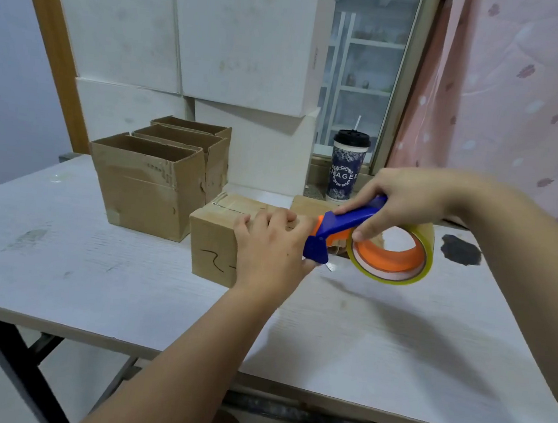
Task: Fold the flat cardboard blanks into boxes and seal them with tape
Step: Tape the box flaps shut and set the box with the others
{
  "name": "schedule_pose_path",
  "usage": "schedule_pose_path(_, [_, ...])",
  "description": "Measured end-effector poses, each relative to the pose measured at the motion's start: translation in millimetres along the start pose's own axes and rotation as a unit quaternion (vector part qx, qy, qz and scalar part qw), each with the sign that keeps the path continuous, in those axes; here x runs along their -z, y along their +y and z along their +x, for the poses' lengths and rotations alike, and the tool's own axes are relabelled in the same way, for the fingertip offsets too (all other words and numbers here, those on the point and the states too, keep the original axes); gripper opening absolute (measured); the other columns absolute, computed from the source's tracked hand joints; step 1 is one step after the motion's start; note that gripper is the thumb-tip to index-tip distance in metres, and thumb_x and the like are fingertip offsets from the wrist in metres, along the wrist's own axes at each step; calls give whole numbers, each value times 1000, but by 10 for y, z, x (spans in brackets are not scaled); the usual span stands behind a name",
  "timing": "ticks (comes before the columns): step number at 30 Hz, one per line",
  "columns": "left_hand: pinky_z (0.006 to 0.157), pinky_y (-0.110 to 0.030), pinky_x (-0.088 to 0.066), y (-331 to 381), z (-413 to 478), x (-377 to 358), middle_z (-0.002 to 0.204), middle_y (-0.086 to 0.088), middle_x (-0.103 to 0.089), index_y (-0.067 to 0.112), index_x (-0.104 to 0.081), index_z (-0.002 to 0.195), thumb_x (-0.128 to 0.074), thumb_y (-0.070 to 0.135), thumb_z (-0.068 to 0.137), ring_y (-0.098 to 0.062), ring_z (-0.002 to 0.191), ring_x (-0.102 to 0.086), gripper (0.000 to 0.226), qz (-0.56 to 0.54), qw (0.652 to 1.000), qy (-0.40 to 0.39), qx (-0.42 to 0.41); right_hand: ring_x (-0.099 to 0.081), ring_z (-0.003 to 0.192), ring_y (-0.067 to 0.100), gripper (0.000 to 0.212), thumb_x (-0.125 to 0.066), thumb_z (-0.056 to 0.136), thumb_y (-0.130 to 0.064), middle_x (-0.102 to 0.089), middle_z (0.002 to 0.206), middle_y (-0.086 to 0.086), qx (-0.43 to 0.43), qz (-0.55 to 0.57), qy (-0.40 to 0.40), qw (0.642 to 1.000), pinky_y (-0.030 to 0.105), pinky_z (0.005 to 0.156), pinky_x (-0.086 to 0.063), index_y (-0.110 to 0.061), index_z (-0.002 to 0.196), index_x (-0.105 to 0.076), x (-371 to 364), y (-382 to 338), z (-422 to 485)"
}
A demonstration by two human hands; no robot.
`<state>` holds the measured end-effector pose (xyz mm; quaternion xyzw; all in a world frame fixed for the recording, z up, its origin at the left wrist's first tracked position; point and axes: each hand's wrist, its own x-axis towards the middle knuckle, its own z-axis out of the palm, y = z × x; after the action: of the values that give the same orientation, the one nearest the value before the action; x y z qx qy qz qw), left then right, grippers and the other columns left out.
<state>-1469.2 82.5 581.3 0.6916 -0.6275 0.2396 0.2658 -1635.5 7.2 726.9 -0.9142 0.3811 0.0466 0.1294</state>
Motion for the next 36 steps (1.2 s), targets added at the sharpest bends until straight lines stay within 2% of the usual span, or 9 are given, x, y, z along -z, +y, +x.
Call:
schedule_pose_path(3, [88, -46, -37, 46, -34, -71, 97, 4, -66, 27, -68, 102, -76, 39, 63, -23, 85, -61, 42, -20, 994, 103, 12, -57, 81, 3, 27, -72, 65, -58, -63, 90, -24, -3, -17, -10, 1000, 20, 68, -39, -59, 91, -66, 69, -73, 37])
schedule_pose_path(6, [86, -43, -37, 11, -24, -119, 95, 6, -67, 25, -70, 103, -76, 40, 63, -21, 81, -61, 43, -36, 989, 142, -3, -57, 83, 4, 34, -75, 66, -56, -64, 87, -25, -16, -27, -17, 999, 20, 68, -40, -53, 99, -69, 115, -132, 69])
schedule_pose_path(9, [84, -42, -37, -32, 0, -85, 95, 6, -67, 25, -69, 103, -78, 43, 62, -21, 82, -61, 45, -57, 991, 121, -9, -58, 82, 2, 33, -77, 67, -54, -64, 73, -32, -35, -34, -39, 998, 19, 67, -40, -50, 99, -70, 196, -209, 114])
schedule_pose_path(15, [88, -40, -28, -46, 24, 35, 113, 11, -58, 32, -69, 100, -71, 59, 60, -20, 97, -54, 48, -18, 999, 0, -29, -69, 92, 21, 41, -78, 70, -45, -75, 93, -3, -80, 15, -135, 988, 36, 86, -55, -25, 105, -74, 196, -170, 292])
schedule_pose_path(20, [87, -36, -18, -156, 54, 115, 121, 13, -49, 36, -64, 101, -61, 64, 64, -20, 106, -47, 46, -37, 995, -70, -66, -57, 67, 13, 55, -81, 66, -45, -65, 81, 6, -74, 162, -168, 970, 22, 58, -47, -9, 106, -72, 16, 135, 213])
schedule_pose_path(22, [88, -35, -16, -187, 70, 147, 125, 14, -45, 39, -65, 99, -58, 73, 62, -19, 108, -44, 51, -38, 991, -95, -89, -50, 59, 12, 46, -76, 70, -39, -57, 75, 7, -81, 229, -187, 952, 19, 50, -43, -3, 98, -71, -106, 268, 170])
schedule_pose_path(26, [86, -33, -12, -295, 101, 181, 132, 13, -37, 41, -65, 104, -53, 84, 53, -19, 115, -35, 68, -50, 978, -149, -134, -50, 55, 14, 24, -69, 74, -36, -56, 74, 10, -101, 358, -206, 905, 22, 46, -44, -13, 78, -72, -449, 482, 97])
schedule_pose_path(30, [86, -32, -10, -319, 100, 177, 134, 15, -36, 43, -64, 103, -53, 82, 52, -16, 118, -32, 65, -63, 975, -157, -142, -49, 53, 12, 30, -68, 74, -39, -59, 79, 11, -123, 454, -228, 853, 23, 48, -45, -10, 80, -71, -759, 678, 23])
schedule_pose_path(36, [91, -35, -11, -345, 85, 141, 136, 12, -38, 45, -64, 104, -44, 77, 64, -18, 119, -32, 55, -65, 977, -139, -151, -47, 52, 11, 45, -84, 64, -43, -59, 73, 10, -123, 614, -252, 738, 20, 49, -45, -4, 80, -70, -1134, 821, -79])
